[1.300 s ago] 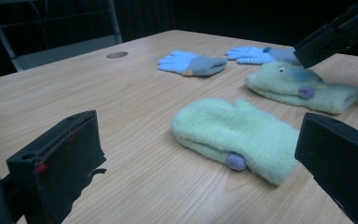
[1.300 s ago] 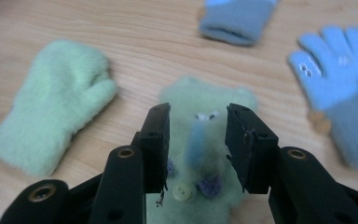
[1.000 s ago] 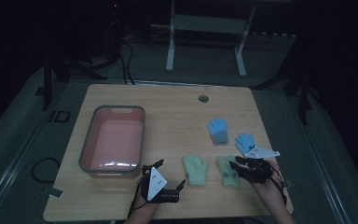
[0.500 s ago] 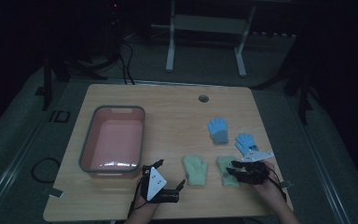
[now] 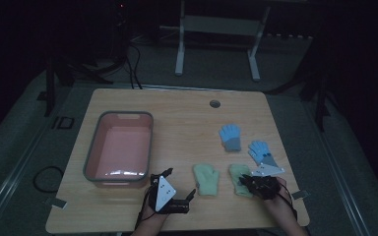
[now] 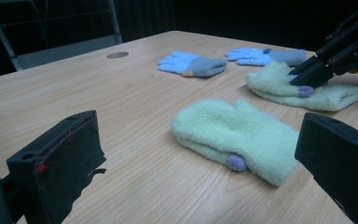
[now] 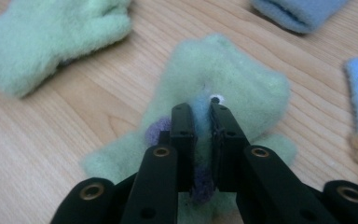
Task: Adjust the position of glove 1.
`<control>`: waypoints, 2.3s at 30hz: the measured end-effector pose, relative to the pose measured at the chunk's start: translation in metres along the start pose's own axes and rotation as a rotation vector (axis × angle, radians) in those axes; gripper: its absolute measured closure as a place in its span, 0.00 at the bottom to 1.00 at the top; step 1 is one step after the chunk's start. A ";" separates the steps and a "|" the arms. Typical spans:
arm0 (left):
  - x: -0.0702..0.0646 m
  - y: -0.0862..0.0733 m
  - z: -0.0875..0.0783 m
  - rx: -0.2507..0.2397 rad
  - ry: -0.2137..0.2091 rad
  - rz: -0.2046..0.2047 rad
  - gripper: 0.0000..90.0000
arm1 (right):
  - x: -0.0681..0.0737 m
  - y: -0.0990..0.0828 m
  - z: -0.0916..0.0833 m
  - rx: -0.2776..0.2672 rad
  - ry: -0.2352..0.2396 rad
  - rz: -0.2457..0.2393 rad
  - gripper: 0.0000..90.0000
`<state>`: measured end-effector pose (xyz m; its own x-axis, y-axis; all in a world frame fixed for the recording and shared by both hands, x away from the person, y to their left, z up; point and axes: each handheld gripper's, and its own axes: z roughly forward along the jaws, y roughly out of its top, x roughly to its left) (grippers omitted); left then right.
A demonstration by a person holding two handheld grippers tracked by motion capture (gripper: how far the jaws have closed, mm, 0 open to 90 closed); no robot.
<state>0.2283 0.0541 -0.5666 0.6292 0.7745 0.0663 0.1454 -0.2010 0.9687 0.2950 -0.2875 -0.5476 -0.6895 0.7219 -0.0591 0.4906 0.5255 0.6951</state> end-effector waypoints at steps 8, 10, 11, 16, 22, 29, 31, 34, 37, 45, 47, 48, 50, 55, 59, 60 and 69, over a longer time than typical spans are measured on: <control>0.000 0.000 0.000 0.001 0.000 0.001 0.01 | 0.007 0.020 -0.018 -0.034 -0.071 0.035 0.93; 0.000 0.000 0.000 0.001 0.001 0.001 0.01 | 0.008 0.032 -0.027 -0.056 -0.086 0.029 0.93; 0.000 0.000 0.000 0.000 0.000 0.001 0.01 | 0.008 0.038 -0.031 -0.072 -0.093 0.028 0.93; 0.000 0.000 0.000 0.000 0.001 -0.003 0.01 | 0.012 0.070 -0.049 -0.137 -0.115 0.027 0.93; 0.000 0.000 0.000 -0.001 0.001 -0.003 0.01 | 0.027 0.096 -0.058 -0.183 -0.118 0.013 0.93; 0.001 0.000 0.000 -0.002 0.000 -0.008 0.01 | 0.050 0.110 -0.048 -0.198 -0.080 0.005 0.93; 0.000 0.000 0.000 -0.004 0.002 -0.006 0.01 | 0.058 0.112 -0.042 -0.200 -0.065 0.009 0.93; 0.000 0.000 0.000 -0.004 0.002 -0.002 0.01 | 0.070 0.112 -0.031 -0.187 -0.043 0.017 0.93; 0.001 0.000 -0.001 -0.006 -0.004 -0.005 0.01 | 0.082 0.107 -0.018 -0.164 -0.042 0.014 0.93; 0.000 0.000 0.000 -0.006 -0.002 -0.005 0.01 | 0.092 0.097 0.000 -0.108 -0.044 0.007 0.93; 0.000 0.000 0.000 -0.003 -0.002 -0.002 0.01 | 0.093 0.094 0.004 -0.096 -0.045 0.002 0.93; 0.000 0.000 0.000 -0.002 -0.002 0.000 0.01 | 0.094 0.093 0.005 -0.090 -0.047 -0.002 0.93; 0.000 0.000 0.000 -0.003 -0.001 0.001 0.01 | 0.093 0.090 0.009 -0.078 -0.051 -0.004 0.93; 0.000 0.000 0.000 -0.003 -0.002 -0.002 0.01 | 0.093 0.083 0.018 -0.043 -0.040 -0.006 0.93; 0.000 0.000 0.000 -0.002 -0.002 0.003 0.01 | 0.094 0.080 0.024 -0.028 -0.032 -0.008 0.93; 0.000 0.000 0.000 -0.002 -0.002 0.002 0.01 | 0.094 0.079 0.025 -0.026 -0.032 -0.012 0.93; 0.000 0.000 0.000 -0.003 -0.003 0.002 0.01 | 0.094 0.075 0.034 -0.001 -0.009 -0.019 0.92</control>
<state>0.2280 0.0544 -0.5667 0.6317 0.7723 0.0670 0.1421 -0.2004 0.9694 0.2845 -0.1650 -0.5255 -0.6939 0.7157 -0.0789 0.4770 0.5391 0.6942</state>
